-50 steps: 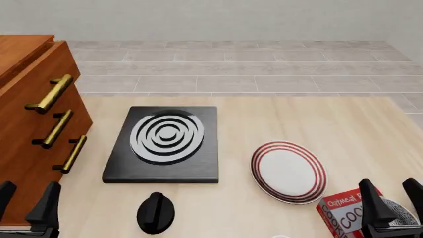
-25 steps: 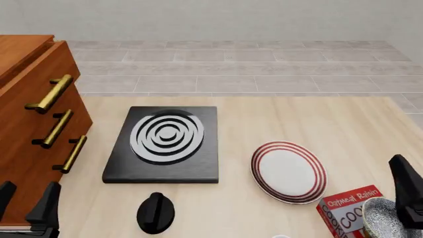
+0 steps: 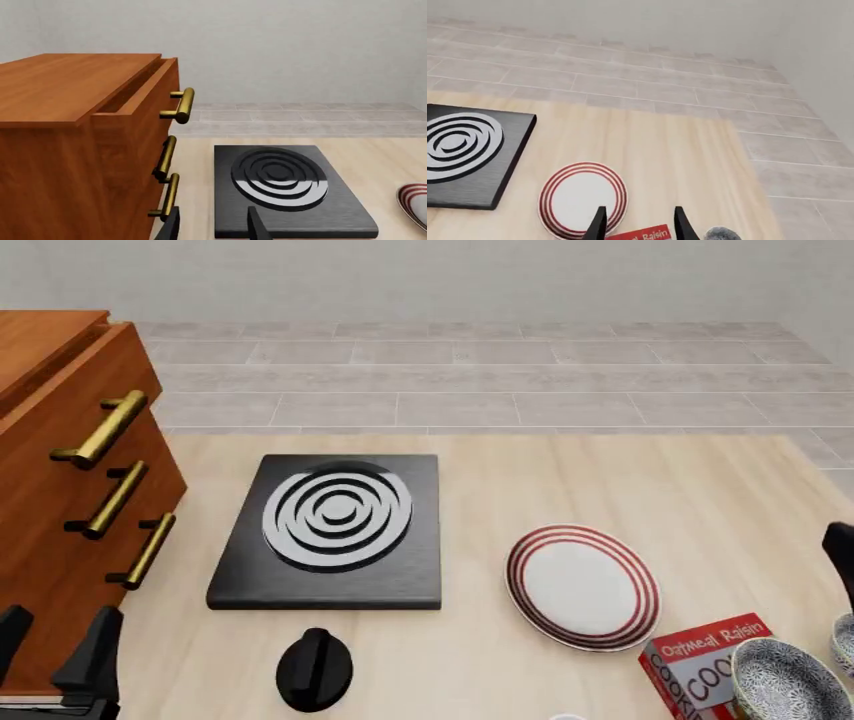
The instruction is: Pick the akita bowl on the cookies box and place it on the plate.
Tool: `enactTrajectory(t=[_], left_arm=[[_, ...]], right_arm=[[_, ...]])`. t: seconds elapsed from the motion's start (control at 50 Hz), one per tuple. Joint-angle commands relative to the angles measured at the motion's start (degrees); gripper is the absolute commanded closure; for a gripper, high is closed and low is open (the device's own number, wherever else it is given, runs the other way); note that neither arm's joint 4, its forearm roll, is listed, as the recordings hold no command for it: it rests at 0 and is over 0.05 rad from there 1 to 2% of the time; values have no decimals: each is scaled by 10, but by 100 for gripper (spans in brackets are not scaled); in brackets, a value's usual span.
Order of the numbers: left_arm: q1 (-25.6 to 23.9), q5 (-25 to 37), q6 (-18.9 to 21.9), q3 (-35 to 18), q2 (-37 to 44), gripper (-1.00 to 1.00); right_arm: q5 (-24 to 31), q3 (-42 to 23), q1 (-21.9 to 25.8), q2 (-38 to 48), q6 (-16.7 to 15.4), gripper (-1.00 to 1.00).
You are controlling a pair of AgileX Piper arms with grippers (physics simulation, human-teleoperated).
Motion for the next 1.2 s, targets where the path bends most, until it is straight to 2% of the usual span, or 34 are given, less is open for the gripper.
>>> enactTrajectory(t=[0.02, 0.12, 0.16, 0.2, 0.36, 0.64, 0.82, 1.2], left_arm=[[0, 0, 0, 0, 0, -100], [0, 0, 0, 0, 0, -100], [0, 0, 0, 0, 0, -100], [0, 0, 0, 0, 0, -100], [0, 0, 0, 0, 0, -100], [0, 0, 0, 0, 0, -100], [0, 0, 0, 0, 0, -100], [0, 0, 0, 0, 0, -100]], right_arm=[[70, -40, -20, 27, -37, -100], [89, -43, -30, 31, -33, -100], [90, -38, -39, 40, -12, -100], [88, -33, -49, 44, -7, -100], [81, -17, -69, 50, -21, -100], [62, 28, -106, 55, 6, -100], [50, 52, -120, 57, -1, -100], [31, 90, -162, 59, 11, -100]])
